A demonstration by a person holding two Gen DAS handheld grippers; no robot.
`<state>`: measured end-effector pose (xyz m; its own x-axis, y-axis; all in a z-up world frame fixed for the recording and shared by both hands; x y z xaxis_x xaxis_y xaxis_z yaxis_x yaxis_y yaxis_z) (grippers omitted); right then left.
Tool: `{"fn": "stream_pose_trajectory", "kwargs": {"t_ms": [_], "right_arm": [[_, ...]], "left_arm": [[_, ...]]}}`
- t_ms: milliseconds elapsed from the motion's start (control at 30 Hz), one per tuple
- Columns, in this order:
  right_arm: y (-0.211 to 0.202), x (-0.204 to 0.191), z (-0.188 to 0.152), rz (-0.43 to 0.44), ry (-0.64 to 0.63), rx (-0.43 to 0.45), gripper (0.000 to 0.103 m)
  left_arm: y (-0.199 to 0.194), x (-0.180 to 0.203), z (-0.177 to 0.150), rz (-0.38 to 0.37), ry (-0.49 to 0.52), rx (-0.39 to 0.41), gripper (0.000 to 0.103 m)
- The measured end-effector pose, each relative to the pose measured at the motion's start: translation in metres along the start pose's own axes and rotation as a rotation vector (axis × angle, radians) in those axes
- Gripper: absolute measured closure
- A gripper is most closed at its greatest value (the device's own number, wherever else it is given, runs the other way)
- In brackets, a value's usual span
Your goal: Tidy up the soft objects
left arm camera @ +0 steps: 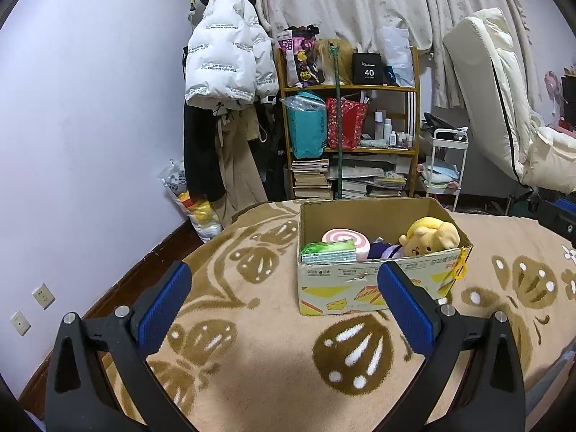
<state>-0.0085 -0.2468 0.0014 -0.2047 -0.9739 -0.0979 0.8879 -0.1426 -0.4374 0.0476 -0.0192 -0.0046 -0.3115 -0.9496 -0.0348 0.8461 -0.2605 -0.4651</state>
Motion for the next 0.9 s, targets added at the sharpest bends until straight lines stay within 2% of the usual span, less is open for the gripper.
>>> {"fn": "stream_pose_trajectory", "kwargs": {"t_ms": [900], "right_arm": [[0.0050,-0.0056,-0.0025,-0.018,-0.038,0.026,0.000]], "left_arm": [[0.0039,0.0086,-0.0014,0.014,0.023,0.037,0.001]]}}
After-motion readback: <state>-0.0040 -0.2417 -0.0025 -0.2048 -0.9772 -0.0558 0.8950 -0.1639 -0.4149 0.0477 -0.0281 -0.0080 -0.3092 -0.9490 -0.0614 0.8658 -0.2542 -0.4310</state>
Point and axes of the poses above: each gripper's, at about its wrist camera, not at the fingertips, and y roughly the way its jaws point, x to its right, z to its top, the point moved 1 cm from there along y, roughly the way its jaws point, and after that the axes turned 8 degrees about -z, right-handed, at the moved point
